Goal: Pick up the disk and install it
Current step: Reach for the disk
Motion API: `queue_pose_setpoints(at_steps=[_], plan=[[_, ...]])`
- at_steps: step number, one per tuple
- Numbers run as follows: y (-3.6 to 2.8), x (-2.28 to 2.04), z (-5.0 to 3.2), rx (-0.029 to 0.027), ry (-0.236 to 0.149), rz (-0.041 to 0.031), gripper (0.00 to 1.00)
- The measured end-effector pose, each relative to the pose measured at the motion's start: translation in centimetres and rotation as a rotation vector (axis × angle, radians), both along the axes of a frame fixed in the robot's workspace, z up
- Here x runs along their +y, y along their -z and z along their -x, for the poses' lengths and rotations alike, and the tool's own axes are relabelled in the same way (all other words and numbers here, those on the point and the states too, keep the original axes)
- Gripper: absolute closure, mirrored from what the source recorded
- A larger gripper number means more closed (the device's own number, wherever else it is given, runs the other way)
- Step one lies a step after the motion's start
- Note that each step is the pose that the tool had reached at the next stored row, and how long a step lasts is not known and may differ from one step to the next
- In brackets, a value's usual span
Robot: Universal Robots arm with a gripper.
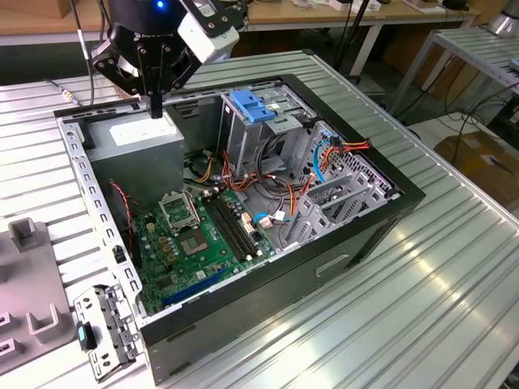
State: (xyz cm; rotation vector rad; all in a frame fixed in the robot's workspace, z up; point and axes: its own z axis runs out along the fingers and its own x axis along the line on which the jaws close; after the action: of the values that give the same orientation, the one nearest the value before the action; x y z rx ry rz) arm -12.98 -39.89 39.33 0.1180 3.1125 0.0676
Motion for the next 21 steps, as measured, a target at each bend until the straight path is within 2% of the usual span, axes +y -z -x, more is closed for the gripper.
queue_pose_setpoints(at_steps=[21], plan=[[0.00, 0.00, 0.61, -0.0001, 0.000, -0.0001, 0.89]])
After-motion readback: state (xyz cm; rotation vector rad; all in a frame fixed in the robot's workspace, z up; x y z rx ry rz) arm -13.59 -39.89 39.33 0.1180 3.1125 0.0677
